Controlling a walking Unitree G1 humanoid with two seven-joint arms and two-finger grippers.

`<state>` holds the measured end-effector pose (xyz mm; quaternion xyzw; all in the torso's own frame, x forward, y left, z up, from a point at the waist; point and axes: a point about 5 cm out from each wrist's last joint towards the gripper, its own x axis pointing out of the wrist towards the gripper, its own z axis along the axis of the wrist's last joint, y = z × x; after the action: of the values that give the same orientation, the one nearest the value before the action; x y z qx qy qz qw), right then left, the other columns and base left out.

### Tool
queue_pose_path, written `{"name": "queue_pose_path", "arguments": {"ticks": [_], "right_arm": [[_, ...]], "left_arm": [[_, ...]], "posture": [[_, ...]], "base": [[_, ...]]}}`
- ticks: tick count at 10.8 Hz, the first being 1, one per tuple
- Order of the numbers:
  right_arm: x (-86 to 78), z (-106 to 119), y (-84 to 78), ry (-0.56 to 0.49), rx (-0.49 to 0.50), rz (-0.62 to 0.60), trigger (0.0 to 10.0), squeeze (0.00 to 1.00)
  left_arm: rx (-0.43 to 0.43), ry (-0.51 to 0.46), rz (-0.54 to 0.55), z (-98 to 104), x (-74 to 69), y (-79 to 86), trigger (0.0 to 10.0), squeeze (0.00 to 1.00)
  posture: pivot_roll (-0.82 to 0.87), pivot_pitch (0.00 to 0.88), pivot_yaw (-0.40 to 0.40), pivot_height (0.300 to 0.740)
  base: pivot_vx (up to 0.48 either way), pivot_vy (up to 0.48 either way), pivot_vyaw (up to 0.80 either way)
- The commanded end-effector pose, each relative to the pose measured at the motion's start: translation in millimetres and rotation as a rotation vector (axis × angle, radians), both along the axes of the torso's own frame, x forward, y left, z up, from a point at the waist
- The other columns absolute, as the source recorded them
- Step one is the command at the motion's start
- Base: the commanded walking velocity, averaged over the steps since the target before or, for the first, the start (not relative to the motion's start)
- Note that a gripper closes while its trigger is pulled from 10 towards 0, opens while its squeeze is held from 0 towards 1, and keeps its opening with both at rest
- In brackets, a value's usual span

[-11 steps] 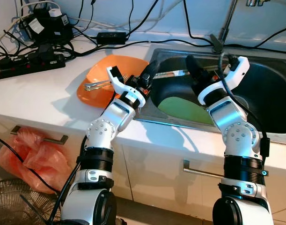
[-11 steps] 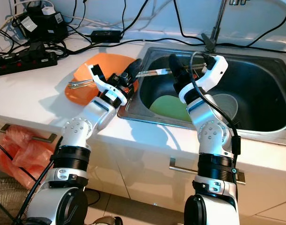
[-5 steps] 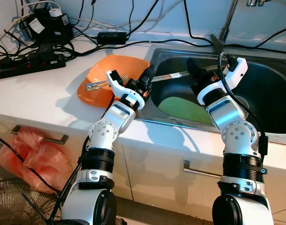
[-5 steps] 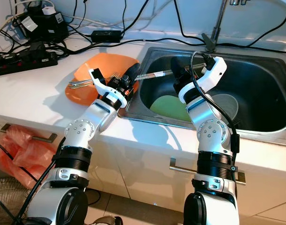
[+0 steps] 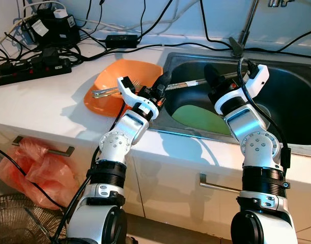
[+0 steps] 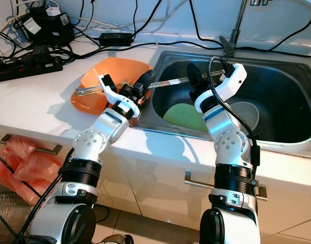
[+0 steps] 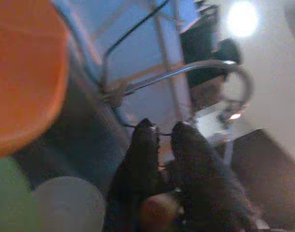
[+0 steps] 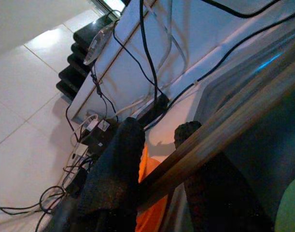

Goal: Kitchen organization

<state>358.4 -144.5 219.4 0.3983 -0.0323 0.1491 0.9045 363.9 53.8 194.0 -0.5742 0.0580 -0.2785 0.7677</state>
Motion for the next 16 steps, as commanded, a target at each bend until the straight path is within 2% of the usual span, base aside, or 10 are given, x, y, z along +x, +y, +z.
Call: {"name": "queue_pose_path", "arguments": {"ticks": [1, 4, 6, 9, 11, 12, 13, 14, 15, 16], "right_arm": [[2.0, 13.2, -8.8, -0.039, -0.039, -0.067, 0.0, 0.0], [4.2, 14.6, -10.2, -0.036, -0.003, -0.082, 0.0, 0.0], [7.6, 18.3, -21.2, -0.041, 0.039, -0.151, 0.0, 0.0], [10.4, 21.2, -38.3, -0.05, 0.026, -0.237, 0.0, 0.0], [12.2, 18.0, -52.5, -0.049, -0.112, -0.321, 0.0, 0.0], [13.0, 14.1, -61.4, -0.04, -0.238, -0.376, 0.0, 0.0], [13.0, 10.4, -64.2, -0.043, -0.336, -0.396, 0.0, 0.0], [13.4, 5.2, -66.2, -0.042, -0.458, -0.414, 1.1, 0.0], [13.9, 0.7, -65.1, -0.056, -0.548, -0.406, 0.0, 0.0], [14.5, -4.3, -63.1, -0.073, -0.671, -0.392, 0.0, 0.0]], "left_arm": [[-0.035, 0.06, -0.035, -7.3, -8.8, -33.0, 10.0, 1.0], [0.002, 0.022, -0.037, -4.8, -10.7, -34.3, 10.0, 1.0], [0.052, -0.017, -0.035, -2.1, -12.4, -35.0, 10.0, 1.0], [0.095, -0.032, -0.027, -3.4, -13.3, -33.5, 10.0, 1.0], [0.223, -0.096, -0.071, -4.4, -19.2, -39.3, 10.0, 1.0], [0.361, -0.179, -0.121, -4.2, -25.8, -44.5, 10.0, 1.0], [0.461, -0.247, -0.156, -4.9, -30.3, -46.7, 10.0, 1.0], [0.585, -0.337, -0.194, -4.5, -36.3, -47.2, 10.0, 1.0], [0.687, -0.402, -0.214, -4.8, -40.9, -44.9, 10.0, 1.0], [0.792, -0.442, -0.215, -7.4, -43.8, -39.0, 10.0, 1.0]], "posture": [[-0.02, 0.036, 0.072, 0.74], [-0.02, 0.035, 0.071, 0.74], [-0.02, 0.036, 0.07, 0.74], [-0.02, 0.039, 0.07, 0.74], [-0.02, 0.041, 0.071, 0.74], [-0.02, 0.041, 0.071, 0.74], [-0.01, 0.042, 0.071, 0.74], [-0.01, 0.044, 0.07, 0.74], [-0.01, 0.044, 0.071, 0.74], [0.0, 0.046, 0.071, 0.74]], "base": [[0.0, 0.0, 0.0], [0.0, 0.0, 0.0], [0.0, 0.0, 0.0], [0.0, 0.0, 0.0], [0.0, 0.0, 0.0], [0.0, 0.0, 0.0], [0.0, 0.0, 0.0], [0.0, 0.0, 0.0], [0.0, 0.0, 0.0], [0.0, 0.0, 0.0]]}}
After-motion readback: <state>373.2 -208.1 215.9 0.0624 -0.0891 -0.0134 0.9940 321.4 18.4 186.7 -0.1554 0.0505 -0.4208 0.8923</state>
